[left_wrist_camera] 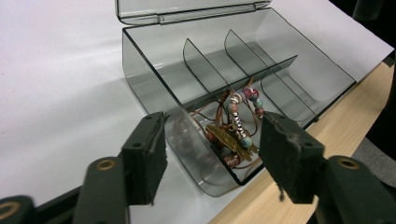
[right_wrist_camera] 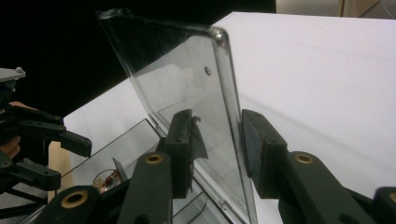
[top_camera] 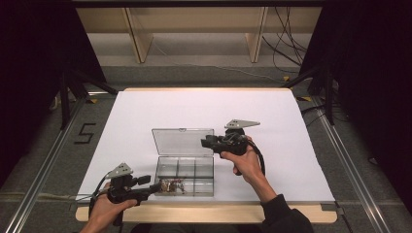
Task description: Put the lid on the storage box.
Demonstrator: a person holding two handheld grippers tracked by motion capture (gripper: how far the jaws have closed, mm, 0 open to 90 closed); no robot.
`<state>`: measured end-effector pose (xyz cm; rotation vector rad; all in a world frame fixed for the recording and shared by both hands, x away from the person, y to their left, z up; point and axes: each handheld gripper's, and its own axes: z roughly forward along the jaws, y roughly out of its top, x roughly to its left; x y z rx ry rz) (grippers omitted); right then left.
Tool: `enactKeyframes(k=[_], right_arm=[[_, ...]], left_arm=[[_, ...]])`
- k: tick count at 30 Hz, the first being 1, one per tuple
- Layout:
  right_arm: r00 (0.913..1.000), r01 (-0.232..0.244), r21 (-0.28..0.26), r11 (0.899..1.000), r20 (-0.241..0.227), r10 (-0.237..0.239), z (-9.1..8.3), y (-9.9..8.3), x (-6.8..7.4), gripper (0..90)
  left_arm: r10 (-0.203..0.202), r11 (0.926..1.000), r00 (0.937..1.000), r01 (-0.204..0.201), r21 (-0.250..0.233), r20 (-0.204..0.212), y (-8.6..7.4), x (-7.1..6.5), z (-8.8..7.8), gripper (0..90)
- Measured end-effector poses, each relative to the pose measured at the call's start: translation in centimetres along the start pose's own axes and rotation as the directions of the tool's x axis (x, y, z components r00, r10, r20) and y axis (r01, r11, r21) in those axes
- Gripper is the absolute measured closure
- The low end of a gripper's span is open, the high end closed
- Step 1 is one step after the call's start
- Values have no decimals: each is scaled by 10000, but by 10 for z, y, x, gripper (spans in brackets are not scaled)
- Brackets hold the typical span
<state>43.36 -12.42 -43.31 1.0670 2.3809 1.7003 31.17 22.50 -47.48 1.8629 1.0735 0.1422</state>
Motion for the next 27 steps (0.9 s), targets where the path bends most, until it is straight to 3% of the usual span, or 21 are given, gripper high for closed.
enactKeyframes(k=[4,5,6,11,15,16,20,21,23,24,25,27], right_arm=[[9998,193,30,9998,24,-193,-2,0,3,653],[9990,453,-44,9990,0,-453,-1,0,2,651],[10000,84,51,10000,-5,-84,-2,-1,6,650],[9988,492,-11,9988,26,-492,-3,0,6,645],[9982,606,70,9981,33,-606,-6,0,9,641],[9991,426,95,9990,37,-427,-6,0,12,638],[9960,893,13,9960,68,-893,-7,0,13,635],[9976,679,87,9977,90,-680,-8,-1,15,634],[9962,858,105,9963,140,-860,-8,-1,17,633],[9980,619,204,9979,137,-621,-10,-2,20,631],[9972,728,209,9971,127,-731,-10,-2,20,630],[9961,865,133,9962,186,-868,-11,-2,20,630]], left_arm=[[-67,9999,9999,69,-107,146,0,-2,-3,367],[11,10000,10000,-10,-43,70,0,-2,-5,359],[7,10000,9999,-6,-73,114,-1,-2,-5,353],[-51,9999,9999,52,-102,130,-3,-4,-8,332],[124,9999,9999,-124,2,-28,-6,-5,-10,309],[148,9999,9999,-148,81,1,-6,-5,-11,308],[371,9993,9991,-372,-27,-215,-9,-8,-13,304],[444,9990,9986,-447,-80,-291,-10,-10,-13,305],[614,9981,9977,-613,48,-297,-10,-10,-16,304],[426,9990,9987,-430,-133,-278,-12,-12,-15,304],[603,9982,9976,-602,19,-332,-12,-11,-16,304],[515,9987,9983,-516,-5,-257,-14,-12,-15,303]])
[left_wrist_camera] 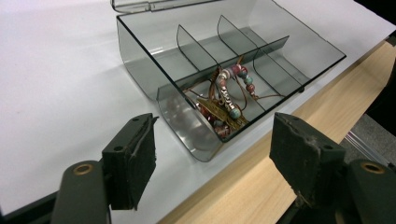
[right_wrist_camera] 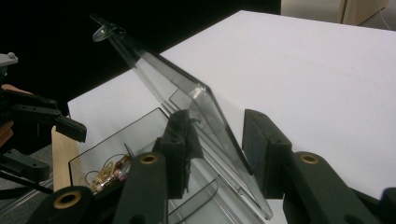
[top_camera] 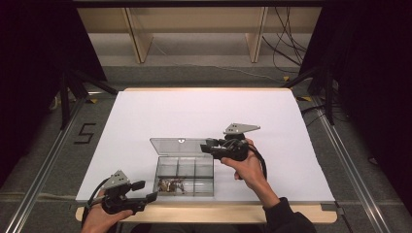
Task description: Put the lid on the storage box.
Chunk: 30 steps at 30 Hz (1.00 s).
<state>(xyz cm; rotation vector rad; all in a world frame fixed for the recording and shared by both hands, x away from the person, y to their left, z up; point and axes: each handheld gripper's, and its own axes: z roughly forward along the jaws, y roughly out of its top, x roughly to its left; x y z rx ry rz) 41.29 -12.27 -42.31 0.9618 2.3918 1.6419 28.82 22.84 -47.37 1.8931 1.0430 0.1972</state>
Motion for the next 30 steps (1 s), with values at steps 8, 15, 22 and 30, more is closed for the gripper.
enactKeyframes(k=[8,15,22,30], right_arm=[[9993,383,6,9993,-28,-383,-4,-2,5,620],[9996,268,154,9995,-44,-267,-6,-4,11,611],[9968,779,246,9967,156,-783,-8,-6,16,604],[9931,1155,323,9928,151,-1160,-12,-9,25,595]], left_arm=[[168,9995,9999,-168,277,-10,-6,-1,-4,302],[215,9991,9998,-215,366,15,-11,-2,-4,302],[221,9987,9996,-229,456,181,-14,-5,-5,302],[120,9987,9999,-126,502,120,-16,-5,-7,302]])
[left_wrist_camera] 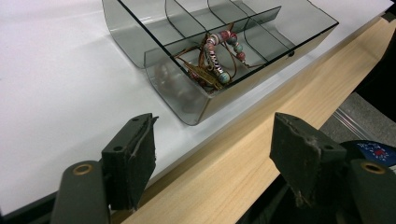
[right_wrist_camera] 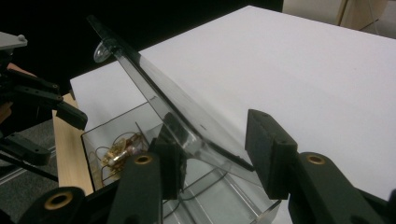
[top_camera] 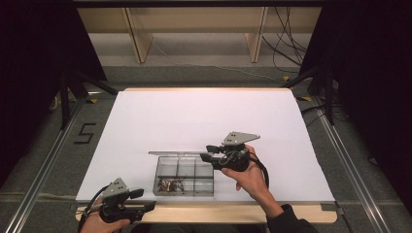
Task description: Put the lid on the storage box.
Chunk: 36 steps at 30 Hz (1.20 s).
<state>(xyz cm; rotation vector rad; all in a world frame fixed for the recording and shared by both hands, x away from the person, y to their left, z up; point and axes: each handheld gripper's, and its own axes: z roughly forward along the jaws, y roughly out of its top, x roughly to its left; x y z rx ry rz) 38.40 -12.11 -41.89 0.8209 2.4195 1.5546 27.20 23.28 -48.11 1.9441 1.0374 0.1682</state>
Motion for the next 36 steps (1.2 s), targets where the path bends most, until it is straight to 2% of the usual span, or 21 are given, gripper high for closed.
enactKeyframes(k=[1,3,6,8,9,11,12,15,16,19,20,21,22,23,25,27,28,29,31,34,36], right_arm=[[9999,-94,12,10000,114,94,-1,0,2,595],[9995,-227,78,9997,225,225,-2,-2,6,588],[10000,15,106,9999,4,-15,-2,-4,6,579],[9998,-69,154,9999,211,65,-3,-5,9,574],[9999,102,153,9998,103,-103,-3,-6,10,574],[9996,85,278,9996,285,-93,-4,-7,13,573],[9981,462,299,9985,400,-473,-5,-8,11,572],[9991,326,267,9991,281,-333,-5,-10,12,561],[9992,57,352,9994,400,-71,-7,-11,13,560],[9981,368,250,9990,486,-380,-8,-11,10,559],[9988,51,304,9995,480,-66,-9,-12,12,559],[9987,-5,332,9994,511,-12,-10,-12,13,559],[9988,-2,315,9995,488,-13,-10,-13,13,558],[9983,319,191,9993,490,-328,-10,-13,11,555],[9986,12,271,9996,531,-26,-11,-14,13,551],[9974,301,270,9992,641,-317,-13,-14,10,546],[9987,-30,264,9996,508,16,-12,-15,12,543],[9985,-44,281,9996,550,29,-12,-16,13,537],[9971,398,248,9989,642,-413,-13,-16,12,537],[9966,173,344,9993,800,-200,-13,-17,15,535],[9978,238,288,9993,607,-256,-14,-17,15,535]], left_arm=[[140,9999,9999,-140,-15,-6,0,1,0,302],[75,9999,10000,-75,-124,21,0,0,0,302],[58,10000,10000,-58,-75,28,0,0,0,301],[89,10000,10000,-89,-43,45,-1,0,0,301],[-31,10000,10000,32,-28,56,-1,0,0,301],[-53,10000,10000,53,-1,64,-1,0,0,301],[-50,10000,10000,50,5,55,-1,0,0,300],[99,9999,9999,-99,-30,31,-1,0,-1,300],[94,10000,10000,-94,-28,30,-1,0,-1,300],[210,9998,9998,-210,73,20,-1,2,-2,300],[114,9999,9999,-114,-16,30,-1,1,-1,300],[84,9999,10000,-84,-56,31,-1,0,-1,300],[83,10000,10000,-82,-51,34,-1,0,-1,300],[85,10000,10000,-84,-47,35,-1,0,-1,300],[92,9999,10000,-92,-42,36,-1,0,-1,300],[97,9999,9999,-97,-48,38,-1,0,-1,300],[84,9999,10000,-84,-55,33,-1,1,-1,299],[210,9998,9998,-210,67,19,-1,1,-2,298],[107,9999,9999,-107,-25,28,-1,0,-1,299],[194,9998,9998,-194,65,7,-1,1,-2,299],[207,9998,9998,-207,69,7,-1,1,-2,299]])
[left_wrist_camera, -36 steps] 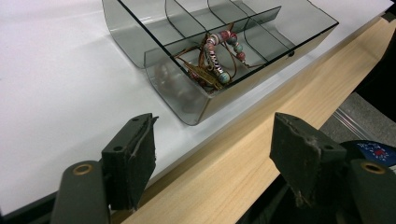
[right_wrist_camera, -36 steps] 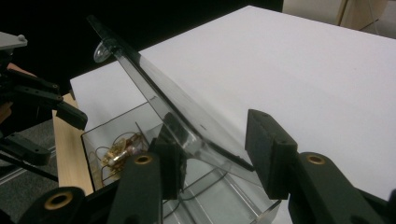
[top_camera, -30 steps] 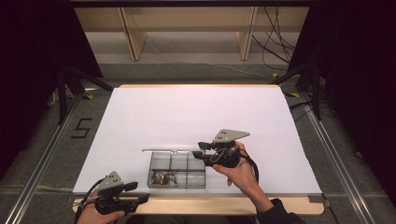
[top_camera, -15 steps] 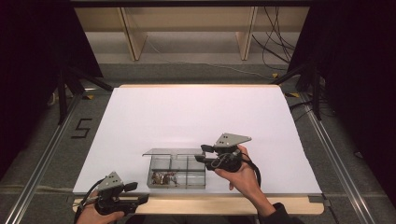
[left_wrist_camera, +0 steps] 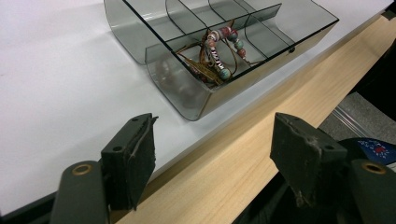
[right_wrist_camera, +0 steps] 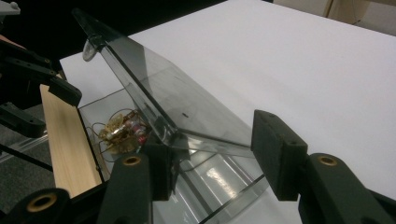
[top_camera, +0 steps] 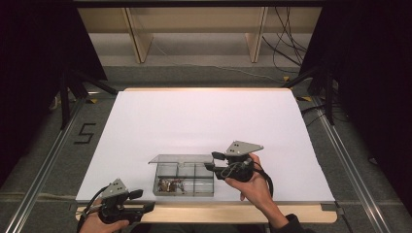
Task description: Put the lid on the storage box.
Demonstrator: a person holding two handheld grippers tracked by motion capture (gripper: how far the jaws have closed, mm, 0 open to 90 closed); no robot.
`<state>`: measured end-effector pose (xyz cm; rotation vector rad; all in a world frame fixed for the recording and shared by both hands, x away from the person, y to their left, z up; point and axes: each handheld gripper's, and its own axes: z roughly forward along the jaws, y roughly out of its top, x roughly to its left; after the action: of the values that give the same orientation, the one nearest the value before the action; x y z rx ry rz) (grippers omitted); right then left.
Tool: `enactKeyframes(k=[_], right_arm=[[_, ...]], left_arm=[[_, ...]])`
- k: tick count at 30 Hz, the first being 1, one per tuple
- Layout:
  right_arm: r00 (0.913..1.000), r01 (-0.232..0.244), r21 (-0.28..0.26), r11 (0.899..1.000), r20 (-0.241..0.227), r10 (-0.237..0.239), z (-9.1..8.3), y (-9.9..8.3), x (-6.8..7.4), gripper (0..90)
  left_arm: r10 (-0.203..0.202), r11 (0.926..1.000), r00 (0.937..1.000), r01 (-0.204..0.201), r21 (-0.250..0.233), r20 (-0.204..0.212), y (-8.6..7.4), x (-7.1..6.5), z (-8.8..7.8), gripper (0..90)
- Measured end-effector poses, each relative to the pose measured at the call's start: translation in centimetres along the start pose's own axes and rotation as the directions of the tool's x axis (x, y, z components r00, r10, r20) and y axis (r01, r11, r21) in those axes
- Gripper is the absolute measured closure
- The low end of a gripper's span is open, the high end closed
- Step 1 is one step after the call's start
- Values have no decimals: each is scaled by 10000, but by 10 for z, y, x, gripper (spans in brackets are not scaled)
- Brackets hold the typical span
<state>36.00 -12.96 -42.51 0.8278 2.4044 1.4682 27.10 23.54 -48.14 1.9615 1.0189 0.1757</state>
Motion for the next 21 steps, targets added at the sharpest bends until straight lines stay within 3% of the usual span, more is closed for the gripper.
enactKeyframes(k=[1,2,5,8,9,10,12,14,16,19,20,21], right_arm=[[9997,136,-124,9998,228,-133,-1,0,0,539],[10000,63,-130,9999,10,-63,-2,0,0,541],[10000,39,-181,9998,21,-39,-5,0,0,542],[9993,-373,-49,9993,32,373,-8,-2,4,544],[10000,-48,-129,9999,1,48,-7,-2,1,546],[10000,-14,-241,9997,-33,14,-7,-2,1,547],[10000,29,-232,9997,-18,-30,-8,-3,2,548],[9995,-310,-182,9994,-63,309,-9,-4,4,550],[9999,-100,-242,9997,-105,98,-9,-5,3,552],[9994,-343,-72,9994,-5,343,-11,-7,6,552],[10000,-96,-142,9999,7,96,-10,-8,4,552],[9991,-411,-112,9991,-100,410,-10,-9,7,552]], left_arm=[[1,10000,10000,-1,-8,-5,0,0,0,299],[1,10000,10000,-1,2,3,0,0,0,298],[-12,10000,10000,12,-21,1,0,0,0,299],[-10,10000,10000,10,-14,17,0,0,0,299],[-25,10000,10000,25,-22,18,0,0,0,298],[-16,10000,10000,16,-62,13,0,0,1,299],[1,10000,10000,-1,-37,-5,0,0,0,299],[-17,10000,10000,17,3,4,0,0,0,299],[21,10000,10000,-21,-21,6,0,0,0,299],[-8,10000,10000,8,-68,-12,0,0,0,299],[-19,10000,10000,19,-79,-14,0,0,0,299],[-13,10000,10000,13,-69,-14,0,0,0,299]])
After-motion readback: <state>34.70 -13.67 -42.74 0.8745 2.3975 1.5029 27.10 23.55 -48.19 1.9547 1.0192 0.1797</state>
